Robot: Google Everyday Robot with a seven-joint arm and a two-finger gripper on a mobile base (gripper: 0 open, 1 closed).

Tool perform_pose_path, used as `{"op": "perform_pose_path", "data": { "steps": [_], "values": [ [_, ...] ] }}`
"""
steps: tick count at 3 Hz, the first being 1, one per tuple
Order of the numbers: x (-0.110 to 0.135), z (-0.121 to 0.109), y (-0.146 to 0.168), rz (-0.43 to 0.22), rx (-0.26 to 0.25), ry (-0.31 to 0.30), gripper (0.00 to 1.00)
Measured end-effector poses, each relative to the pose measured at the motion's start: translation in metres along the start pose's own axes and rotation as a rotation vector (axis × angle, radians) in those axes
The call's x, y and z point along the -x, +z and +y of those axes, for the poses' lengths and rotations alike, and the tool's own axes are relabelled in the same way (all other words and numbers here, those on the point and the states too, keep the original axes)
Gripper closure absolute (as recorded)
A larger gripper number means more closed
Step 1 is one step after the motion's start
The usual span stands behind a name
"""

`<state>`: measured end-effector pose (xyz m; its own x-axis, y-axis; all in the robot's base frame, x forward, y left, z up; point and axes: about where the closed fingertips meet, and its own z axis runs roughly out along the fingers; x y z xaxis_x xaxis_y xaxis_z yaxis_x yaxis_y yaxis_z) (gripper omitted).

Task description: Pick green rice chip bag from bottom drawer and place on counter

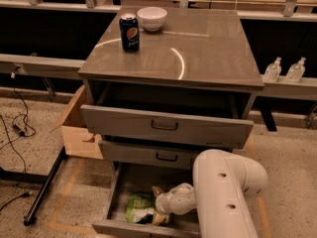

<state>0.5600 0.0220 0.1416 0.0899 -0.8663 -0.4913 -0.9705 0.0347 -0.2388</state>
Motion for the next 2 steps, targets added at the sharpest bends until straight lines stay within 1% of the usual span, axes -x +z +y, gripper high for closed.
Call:
{"op": "perform_pose_path", "data": {
  "steps": [1, 2],
  "values": [
    [0.0025, 0.0066, 0.0062, -0.002, 0.013, -0.003, 0.14],
    [0.0075, 0.0122, 0.0106, -0.01, 0.021, -0.001, 0.38]
  ]
}}
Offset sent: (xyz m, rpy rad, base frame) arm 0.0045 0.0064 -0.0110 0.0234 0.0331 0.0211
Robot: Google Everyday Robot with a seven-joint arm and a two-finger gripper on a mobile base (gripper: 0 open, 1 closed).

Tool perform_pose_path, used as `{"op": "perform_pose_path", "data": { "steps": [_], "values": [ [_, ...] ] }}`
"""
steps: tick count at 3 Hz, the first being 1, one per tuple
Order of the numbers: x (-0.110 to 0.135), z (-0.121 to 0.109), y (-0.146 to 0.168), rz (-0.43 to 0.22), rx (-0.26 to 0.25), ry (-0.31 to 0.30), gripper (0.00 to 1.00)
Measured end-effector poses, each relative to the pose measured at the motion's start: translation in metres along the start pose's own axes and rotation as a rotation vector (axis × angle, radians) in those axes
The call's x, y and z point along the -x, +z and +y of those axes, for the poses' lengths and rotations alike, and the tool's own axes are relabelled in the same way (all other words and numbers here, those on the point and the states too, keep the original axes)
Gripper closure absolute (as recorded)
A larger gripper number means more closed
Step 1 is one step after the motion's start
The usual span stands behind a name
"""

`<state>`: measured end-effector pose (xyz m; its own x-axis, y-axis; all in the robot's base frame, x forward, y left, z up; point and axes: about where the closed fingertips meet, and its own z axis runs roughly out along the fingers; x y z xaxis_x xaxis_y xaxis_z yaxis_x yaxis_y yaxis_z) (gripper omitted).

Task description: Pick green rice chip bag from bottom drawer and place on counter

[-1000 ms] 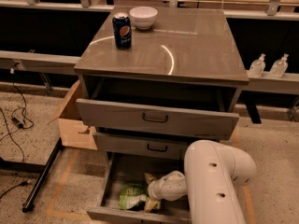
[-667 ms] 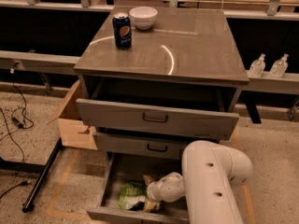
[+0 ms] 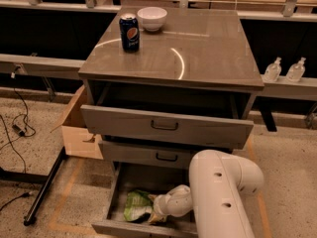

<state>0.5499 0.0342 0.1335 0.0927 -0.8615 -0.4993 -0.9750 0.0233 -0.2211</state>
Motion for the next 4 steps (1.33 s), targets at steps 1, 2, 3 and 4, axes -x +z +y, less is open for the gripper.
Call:
{"op": "perform_pose_path", "data": {
  "steps": [1, 2, 3, 4],
  "values": [
    [0.004, 0.005, 0.002, -0.004, 0.009, -0.002, 0.6],
    [0.004, 0.004, -0.002, 0.003, 0.013, 0.007, 0.84],
    [0.004, -0.001, -0.02, 0.004, 0.004, 0.034, 1.0],
    [0.004, -0.001, -0.052, 0.002, -0.002, 0.057, 1.0]
  ]
}}
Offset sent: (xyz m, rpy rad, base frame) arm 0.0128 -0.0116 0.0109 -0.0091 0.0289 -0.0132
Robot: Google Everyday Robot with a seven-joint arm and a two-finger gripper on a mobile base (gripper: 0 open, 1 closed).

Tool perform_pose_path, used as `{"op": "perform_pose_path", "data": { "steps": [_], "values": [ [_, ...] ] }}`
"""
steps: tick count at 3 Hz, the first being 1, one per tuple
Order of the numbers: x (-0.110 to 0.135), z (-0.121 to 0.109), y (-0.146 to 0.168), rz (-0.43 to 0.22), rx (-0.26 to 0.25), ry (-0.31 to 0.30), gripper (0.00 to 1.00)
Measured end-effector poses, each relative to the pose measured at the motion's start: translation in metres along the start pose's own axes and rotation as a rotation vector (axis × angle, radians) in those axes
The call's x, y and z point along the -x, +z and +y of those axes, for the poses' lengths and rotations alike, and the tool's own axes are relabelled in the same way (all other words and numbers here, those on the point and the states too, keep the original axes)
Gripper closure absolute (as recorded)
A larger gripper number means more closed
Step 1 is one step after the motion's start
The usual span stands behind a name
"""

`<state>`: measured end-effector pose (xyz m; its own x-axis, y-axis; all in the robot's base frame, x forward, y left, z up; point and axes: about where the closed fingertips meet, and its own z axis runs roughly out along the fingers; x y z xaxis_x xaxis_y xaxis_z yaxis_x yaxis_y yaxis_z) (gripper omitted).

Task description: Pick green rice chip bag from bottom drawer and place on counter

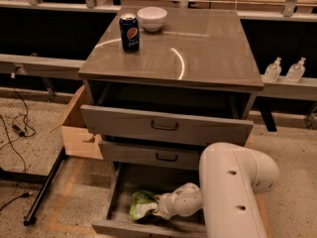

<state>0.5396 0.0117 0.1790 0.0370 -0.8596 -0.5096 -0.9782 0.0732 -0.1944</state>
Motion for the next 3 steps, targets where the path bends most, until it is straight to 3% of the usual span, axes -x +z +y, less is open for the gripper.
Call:
{"op": "perform_pose_path", "data": {
  "steps": [2, 3],
  "values": [
    [-0.003, 0.02, -0.096, -0.029, 0.004, -0.024, 1.0],
    [-0.028, -0.005, -0.197, -0.078, -0.032, -0.066, 1.0]
  ]
}}
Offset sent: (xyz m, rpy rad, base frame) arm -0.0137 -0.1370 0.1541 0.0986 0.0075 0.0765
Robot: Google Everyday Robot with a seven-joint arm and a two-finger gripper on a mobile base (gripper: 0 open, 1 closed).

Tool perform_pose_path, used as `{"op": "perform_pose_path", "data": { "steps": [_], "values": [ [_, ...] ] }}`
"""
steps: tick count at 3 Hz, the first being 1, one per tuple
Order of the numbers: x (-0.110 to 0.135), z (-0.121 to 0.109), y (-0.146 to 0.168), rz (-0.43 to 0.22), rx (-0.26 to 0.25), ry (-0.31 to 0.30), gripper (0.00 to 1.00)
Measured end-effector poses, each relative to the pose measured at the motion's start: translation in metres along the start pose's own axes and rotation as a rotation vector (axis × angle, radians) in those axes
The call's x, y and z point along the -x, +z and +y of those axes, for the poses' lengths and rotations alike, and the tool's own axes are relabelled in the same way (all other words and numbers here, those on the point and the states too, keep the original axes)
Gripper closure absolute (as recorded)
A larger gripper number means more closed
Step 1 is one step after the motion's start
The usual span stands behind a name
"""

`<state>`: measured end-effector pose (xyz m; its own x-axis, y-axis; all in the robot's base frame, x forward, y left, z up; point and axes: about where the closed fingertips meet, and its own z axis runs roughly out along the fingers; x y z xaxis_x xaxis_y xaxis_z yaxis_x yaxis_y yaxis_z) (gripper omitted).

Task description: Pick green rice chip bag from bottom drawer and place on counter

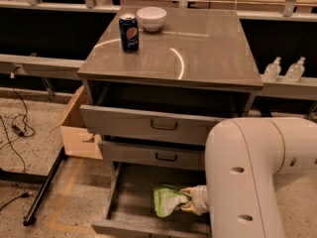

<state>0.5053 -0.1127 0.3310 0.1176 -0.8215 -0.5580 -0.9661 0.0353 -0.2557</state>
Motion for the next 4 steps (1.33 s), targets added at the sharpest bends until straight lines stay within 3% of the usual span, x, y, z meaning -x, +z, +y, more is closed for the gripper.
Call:
{"op": "perform_pose_path", "data": {
  "steps": [1, 2, 3, 4],
  "values": [
    [0.0, 0.0, 0.0, -0.001, 0.0, 0.0, 1.0],
    [0.013, -0.006, -0.026, -0.018, -0.032, -0.025, 1.0],
    [0.041, -0.005, -0.076, -0.06, -0.098, -0.054, 1.0],
    [0.077, -0.003, -0.131, -0.115, -0.16, -0.041, 1.0]
  ]
}}
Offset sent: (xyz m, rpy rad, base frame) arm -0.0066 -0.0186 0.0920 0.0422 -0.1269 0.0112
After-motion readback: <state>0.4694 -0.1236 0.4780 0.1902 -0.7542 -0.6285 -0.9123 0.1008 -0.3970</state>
